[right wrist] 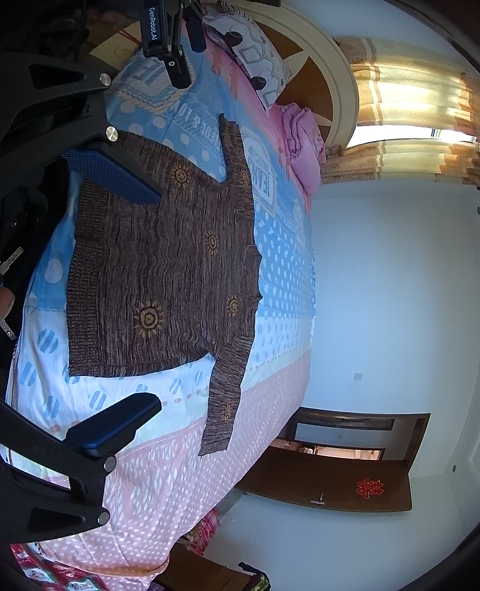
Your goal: Fold small clothes
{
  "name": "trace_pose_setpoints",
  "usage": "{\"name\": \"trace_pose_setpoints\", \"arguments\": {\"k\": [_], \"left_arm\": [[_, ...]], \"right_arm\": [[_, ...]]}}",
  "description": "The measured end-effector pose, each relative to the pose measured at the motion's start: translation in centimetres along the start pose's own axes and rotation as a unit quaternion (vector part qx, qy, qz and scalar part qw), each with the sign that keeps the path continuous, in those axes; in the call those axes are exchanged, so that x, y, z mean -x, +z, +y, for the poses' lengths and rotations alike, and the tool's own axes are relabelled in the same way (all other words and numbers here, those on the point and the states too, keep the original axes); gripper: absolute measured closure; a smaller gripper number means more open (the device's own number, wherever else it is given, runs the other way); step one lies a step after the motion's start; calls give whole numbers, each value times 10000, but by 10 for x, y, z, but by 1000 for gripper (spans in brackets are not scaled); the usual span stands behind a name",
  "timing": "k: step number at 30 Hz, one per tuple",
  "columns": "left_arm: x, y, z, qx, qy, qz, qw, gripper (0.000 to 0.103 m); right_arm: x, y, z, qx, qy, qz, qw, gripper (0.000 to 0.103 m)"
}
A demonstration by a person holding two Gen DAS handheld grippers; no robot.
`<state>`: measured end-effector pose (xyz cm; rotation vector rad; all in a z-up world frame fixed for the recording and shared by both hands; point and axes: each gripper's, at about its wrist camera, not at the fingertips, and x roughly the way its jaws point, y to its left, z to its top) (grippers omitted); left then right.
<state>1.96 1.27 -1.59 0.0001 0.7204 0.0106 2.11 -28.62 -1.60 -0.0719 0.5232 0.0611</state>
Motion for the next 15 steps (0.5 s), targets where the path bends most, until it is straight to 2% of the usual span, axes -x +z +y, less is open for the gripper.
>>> {"name": "trace_pose_setpoints", "arguments": {"k": [4, 7, 10, 12, 15], "left_arm": [[-8, 5, 3, -46, -54, -5, 10000, 0], [-18, 12, 4, -146, 42, -82, 9999, 0], [-35, 26, 5, -392, 387, -227, 9982, 0], [-52, 38, 6, -512, 639, -251, 9963, 0], [-80, 54, 9, -658, 827, -238, 9941, 0]], "right_arm": [[-15, -1, -11, -40, 108, 135, 9998, 1], [-33, -2, -31, -243, 39, 341, 9991, 1], [-52, -2, -57, -467, -34, 390, 9981, 1], [-66, 0, -76, -610, -239, 460, 9968, 1], [-92, 3, -110, -950, -357, 654, 9927, 1]]}}
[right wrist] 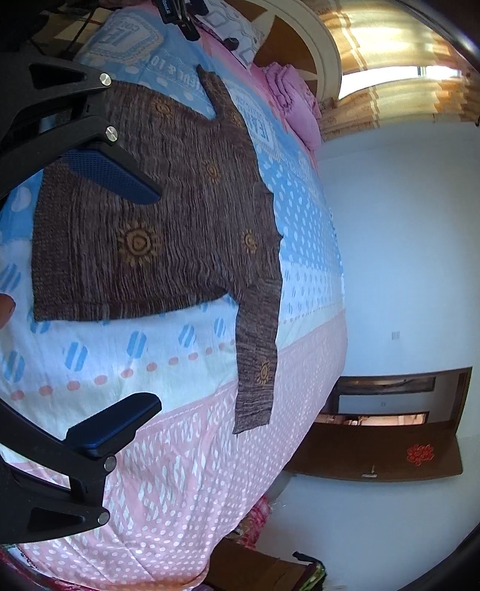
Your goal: Fold small clothes
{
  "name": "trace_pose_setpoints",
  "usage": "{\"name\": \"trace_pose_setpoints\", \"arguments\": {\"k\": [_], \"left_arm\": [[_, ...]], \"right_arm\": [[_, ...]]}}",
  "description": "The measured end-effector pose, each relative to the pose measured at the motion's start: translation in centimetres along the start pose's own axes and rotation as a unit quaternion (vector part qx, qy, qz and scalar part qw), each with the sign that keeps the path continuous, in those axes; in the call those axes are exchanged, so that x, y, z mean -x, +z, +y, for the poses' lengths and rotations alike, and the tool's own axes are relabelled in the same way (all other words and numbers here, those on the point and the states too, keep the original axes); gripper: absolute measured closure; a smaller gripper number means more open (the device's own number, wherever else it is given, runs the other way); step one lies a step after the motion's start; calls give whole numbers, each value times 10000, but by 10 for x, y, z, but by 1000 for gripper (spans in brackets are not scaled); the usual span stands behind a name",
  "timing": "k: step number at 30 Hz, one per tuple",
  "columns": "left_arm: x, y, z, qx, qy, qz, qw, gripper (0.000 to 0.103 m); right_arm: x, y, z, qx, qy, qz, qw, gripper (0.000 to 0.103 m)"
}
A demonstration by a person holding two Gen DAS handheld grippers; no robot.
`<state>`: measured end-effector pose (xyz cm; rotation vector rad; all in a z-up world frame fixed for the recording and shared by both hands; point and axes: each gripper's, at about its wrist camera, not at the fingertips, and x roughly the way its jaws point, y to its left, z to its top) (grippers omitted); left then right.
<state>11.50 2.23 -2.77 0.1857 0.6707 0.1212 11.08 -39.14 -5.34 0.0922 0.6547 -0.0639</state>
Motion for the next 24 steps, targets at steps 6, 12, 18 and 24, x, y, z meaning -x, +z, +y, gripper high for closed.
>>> {"name": "trace_pose_setpoints", "arguments": {"k": [6, 12, 18, 24], "left_arm": [[-71, 28, -6, -92, 221, 281, 9993, 0], [-130, 51, -14, 4, 371, 407, 9985, 0], [-194, 64, -22, 131, 566, 638, 9963, 0], [-235, 75, -16, 132, 1027, 695, 9922, 0]], "right_arm": [[-54, 35, -61, -567, -323, 368, 9972, 1], [-114, 72, -126, -1044, -816, 632, 9892, 18], [-180, 98, -173, -1491, -1056, 965, 9784, 33], [-236, 122, -196, -1563, -1333, 1144, 9720, 39]]}}
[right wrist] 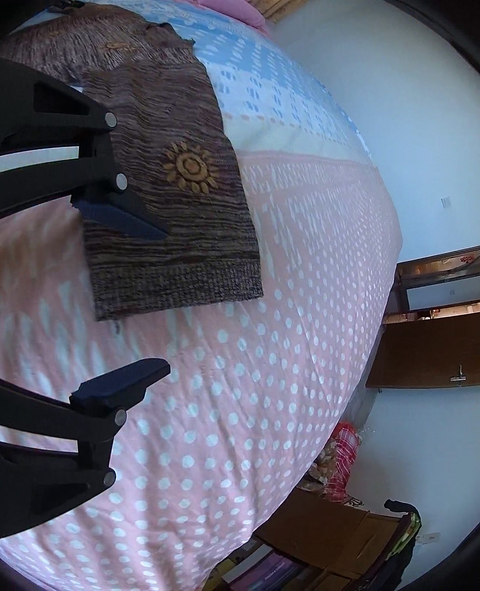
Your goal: Fold small clothes
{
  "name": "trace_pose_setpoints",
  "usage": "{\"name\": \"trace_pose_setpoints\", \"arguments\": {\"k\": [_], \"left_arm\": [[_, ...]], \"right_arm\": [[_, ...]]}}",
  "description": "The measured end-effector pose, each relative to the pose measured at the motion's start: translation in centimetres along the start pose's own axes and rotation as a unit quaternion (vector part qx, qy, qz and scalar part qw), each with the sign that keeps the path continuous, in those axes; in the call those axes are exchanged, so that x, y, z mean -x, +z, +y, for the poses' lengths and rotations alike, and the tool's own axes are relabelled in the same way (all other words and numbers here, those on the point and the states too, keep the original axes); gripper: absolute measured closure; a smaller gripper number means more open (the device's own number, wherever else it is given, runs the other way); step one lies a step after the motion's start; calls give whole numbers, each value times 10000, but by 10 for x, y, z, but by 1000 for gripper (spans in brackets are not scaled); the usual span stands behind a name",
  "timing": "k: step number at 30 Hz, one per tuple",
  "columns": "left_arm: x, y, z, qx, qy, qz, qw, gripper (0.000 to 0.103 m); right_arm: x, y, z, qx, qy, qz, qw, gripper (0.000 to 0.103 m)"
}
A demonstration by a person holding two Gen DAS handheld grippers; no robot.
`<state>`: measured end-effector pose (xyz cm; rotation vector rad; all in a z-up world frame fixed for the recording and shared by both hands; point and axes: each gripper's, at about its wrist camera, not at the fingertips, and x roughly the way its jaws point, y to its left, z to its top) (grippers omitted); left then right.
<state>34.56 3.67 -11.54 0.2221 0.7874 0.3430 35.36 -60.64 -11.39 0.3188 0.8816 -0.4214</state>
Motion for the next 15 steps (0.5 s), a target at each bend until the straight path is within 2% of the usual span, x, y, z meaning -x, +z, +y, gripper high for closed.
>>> {"name": "trace_pose_setpoints", "arguments": {"k": [2, 6, 7, 8, 9, 15], "left_arm": [[-10, 5, 4, 55, 155, -17, 9999, 0], [-30, 7, 15, 185, 403, 57, 9990, 0], [-36, 6, 16, 192, 411, 99, 9989, 0], [-41, 5, 16, 199, 399, 162, 9989, 0], [-47, 2, 17, 227, 365, 241, 9988, 0], [-60, -4, 18, 376, 152, 427, 9983, 0]], "right_arm": [[-16, 8, 1, -13, -66, 117, 9999, 49], [-33, 11, 9, 224, -283, 118, 9993, 53], [-34, 9, 13, 339, -310, 102, 9989, 66], [-32, 9, 18, 473, -227, 83, 9986, 88], [-29, 8, 24, 583, -84, 80, 9982, 95], [-7, 18, 44, 713, 16, -10, 9975, 98]]}}
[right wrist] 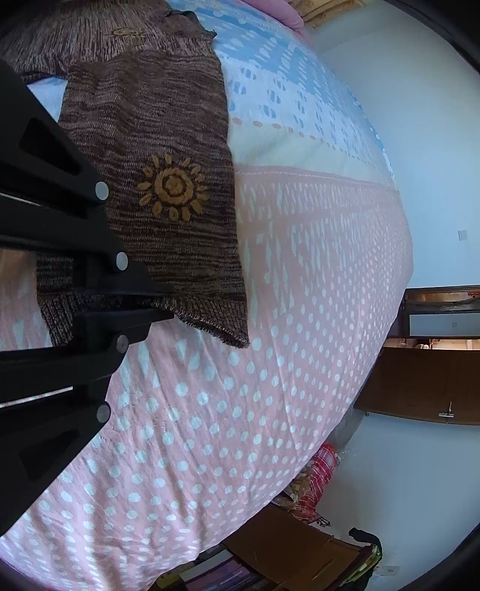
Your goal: Fold small clothes
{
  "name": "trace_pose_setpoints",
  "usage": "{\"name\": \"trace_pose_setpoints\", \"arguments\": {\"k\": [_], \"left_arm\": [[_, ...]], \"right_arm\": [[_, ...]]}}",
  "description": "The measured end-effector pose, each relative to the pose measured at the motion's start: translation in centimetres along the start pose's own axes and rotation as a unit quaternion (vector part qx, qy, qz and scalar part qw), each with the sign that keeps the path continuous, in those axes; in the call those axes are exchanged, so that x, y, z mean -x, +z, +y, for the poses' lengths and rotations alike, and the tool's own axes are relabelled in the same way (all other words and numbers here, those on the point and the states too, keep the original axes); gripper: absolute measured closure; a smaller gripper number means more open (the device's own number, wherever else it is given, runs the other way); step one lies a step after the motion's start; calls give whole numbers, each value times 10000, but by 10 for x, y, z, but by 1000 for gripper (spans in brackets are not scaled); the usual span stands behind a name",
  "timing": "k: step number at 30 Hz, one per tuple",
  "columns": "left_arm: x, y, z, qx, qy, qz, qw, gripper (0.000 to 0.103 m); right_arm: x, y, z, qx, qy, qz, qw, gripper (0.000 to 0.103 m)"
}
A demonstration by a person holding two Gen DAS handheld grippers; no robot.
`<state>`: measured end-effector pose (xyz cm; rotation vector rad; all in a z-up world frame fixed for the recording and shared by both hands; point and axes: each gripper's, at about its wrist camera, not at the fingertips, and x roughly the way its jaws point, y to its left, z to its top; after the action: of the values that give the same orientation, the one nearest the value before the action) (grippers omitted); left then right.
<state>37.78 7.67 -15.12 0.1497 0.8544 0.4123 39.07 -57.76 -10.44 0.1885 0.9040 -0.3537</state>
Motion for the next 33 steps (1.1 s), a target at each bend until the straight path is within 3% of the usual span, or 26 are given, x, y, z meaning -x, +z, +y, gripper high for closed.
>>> {"name": "trace_pose_setpoints", "arguments": {"k": [8, 18, 26, 33], "left_arm": [[-3, -2, 4, 146, -178, -19, 9997, 0], [-5, -4, 14, 425, -353, -52, 9985, 0], [-3, -5, 18, 594, -413, -125, 9973, 0], [-4, -5, 19, 633, -435, -109, 9970, 0]], "right_arm": [[55, 28, 50, 338, 171, -393, 9985, 98], [129, 45, 151, 1115, 545, -762, 9893, 98], [163, 25, 238, 1793, 1034, -811, 9750, 98], [147, -11, 321, 2111, 1553, -610, 9631, 98]]}}
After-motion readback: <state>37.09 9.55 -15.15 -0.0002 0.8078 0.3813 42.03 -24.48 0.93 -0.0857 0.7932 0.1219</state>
